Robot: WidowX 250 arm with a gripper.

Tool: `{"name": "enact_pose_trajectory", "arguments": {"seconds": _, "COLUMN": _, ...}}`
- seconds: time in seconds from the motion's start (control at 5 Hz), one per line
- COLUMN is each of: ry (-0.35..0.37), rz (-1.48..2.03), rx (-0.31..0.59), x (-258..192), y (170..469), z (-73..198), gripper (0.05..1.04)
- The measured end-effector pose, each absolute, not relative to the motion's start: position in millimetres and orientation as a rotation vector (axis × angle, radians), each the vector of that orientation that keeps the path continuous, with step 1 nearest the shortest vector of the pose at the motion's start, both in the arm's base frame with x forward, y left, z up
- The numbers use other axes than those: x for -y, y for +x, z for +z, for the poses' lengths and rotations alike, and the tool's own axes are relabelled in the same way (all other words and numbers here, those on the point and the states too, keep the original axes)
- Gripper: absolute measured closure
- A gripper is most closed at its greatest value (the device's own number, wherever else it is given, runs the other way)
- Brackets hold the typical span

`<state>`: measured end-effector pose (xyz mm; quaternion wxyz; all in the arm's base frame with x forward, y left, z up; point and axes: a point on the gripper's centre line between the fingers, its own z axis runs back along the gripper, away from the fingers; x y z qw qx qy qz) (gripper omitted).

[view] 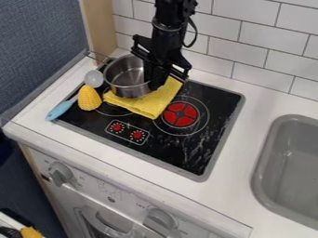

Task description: Move the silver pot to the upper side of the stove above the yellow cloth

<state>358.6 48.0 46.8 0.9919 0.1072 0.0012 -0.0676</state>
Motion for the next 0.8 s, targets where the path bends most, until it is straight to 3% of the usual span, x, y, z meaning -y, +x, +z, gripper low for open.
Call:
{"name": "enact_pose_trajectory", "arguments": {"seconds": 0.6, "ry": 0.187, "rz": -0.194, "rx": 0.027, "x": -28, "y": 368, "z": 45, "gripper": 0.981}}
{"name": "enact_pose_trajectory", "arguments": {"seconds": 0.8, "ry": 0.179, "rz": -0.19, "rx": 0.018, "x": -27, "y": 366, "z": 44, "gripper": 0.807}}
